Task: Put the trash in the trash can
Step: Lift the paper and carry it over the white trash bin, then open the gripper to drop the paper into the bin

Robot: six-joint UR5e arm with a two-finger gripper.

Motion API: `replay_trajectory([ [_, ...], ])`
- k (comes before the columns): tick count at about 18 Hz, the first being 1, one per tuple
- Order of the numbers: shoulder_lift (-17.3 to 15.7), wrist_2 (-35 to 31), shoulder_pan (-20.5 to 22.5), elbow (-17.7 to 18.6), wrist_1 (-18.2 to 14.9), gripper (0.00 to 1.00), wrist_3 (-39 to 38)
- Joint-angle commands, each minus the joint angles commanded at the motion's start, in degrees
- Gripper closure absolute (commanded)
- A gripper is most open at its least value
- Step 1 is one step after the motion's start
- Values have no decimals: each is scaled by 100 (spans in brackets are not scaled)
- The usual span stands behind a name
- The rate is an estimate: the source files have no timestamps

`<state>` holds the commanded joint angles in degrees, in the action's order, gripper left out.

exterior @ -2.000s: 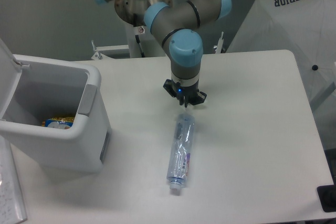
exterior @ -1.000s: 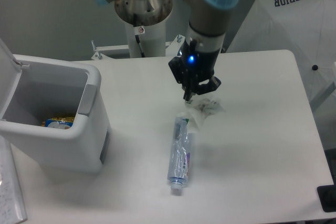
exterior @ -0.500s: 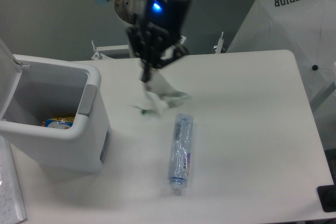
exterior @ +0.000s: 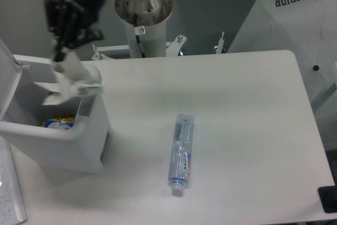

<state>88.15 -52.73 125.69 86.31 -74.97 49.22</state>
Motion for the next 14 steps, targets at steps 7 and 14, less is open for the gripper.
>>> replay_trajectory([
  [7, -26, -26, -97, 159, 201, 0, -9],
  [14, 175, 9, 947, -70, 861, 0, -905],
])
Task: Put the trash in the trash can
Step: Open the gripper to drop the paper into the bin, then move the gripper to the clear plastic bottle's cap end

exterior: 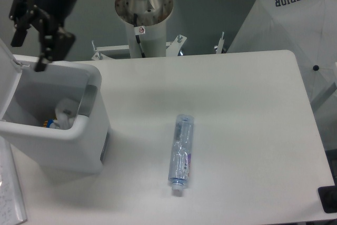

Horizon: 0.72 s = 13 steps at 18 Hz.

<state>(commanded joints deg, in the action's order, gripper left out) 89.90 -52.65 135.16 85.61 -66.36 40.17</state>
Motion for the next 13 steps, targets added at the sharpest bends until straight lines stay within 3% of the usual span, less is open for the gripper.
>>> replay_trajectory([
  [3, 456, 9, 483, -149, 36, 0, -140],
  [7, 1291, -52, 959, -623, 36, 0, -631],
  [9, 1678, -70, 1039, -703, 36, 0, -764],
  [13, 2145, -158, 1030, -694, 9, 0, -773],
])
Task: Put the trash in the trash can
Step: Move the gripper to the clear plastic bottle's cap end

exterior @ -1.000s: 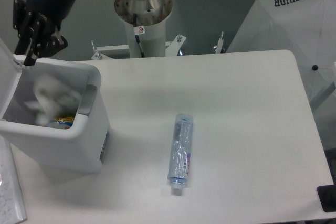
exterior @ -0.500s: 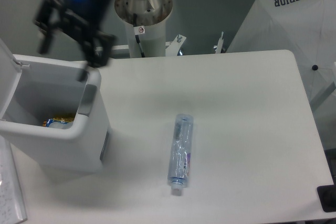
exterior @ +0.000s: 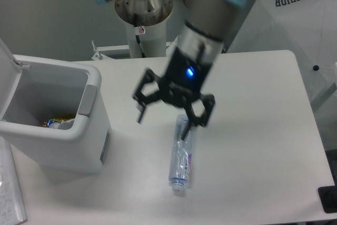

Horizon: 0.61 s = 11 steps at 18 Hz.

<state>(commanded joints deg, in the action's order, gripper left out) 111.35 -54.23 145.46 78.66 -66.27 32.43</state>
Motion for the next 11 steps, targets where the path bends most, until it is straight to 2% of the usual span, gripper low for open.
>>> replay_trajectory([
  [3, 325, -166, -26, -88, -44, 0, 0],
  [6, 720, -885, -254, -271, -140, 0, -96],
  [11, 1423, -1677, -588, -1071, -878, 0, -246],
])
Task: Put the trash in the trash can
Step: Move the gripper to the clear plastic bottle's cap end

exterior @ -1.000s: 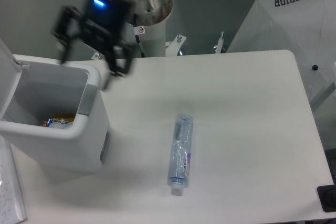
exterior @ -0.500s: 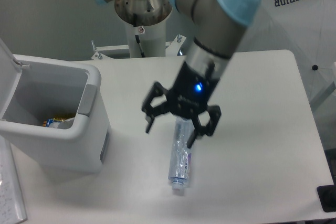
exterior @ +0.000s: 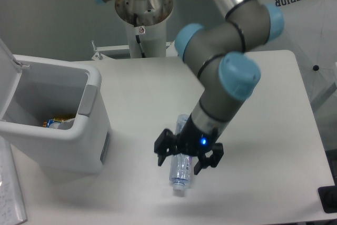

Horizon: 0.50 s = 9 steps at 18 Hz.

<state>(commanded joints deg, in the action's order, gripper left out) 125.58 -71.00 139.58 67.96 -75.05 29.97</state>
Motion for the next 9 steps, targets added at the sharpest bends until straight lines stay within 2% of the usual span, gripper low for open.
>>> replay_trajectory([
  [3, 273, -492, -158, -212, -194, 0, -9],
  [9, 677, -1441, -457, -300, -168, 0, -9],
])
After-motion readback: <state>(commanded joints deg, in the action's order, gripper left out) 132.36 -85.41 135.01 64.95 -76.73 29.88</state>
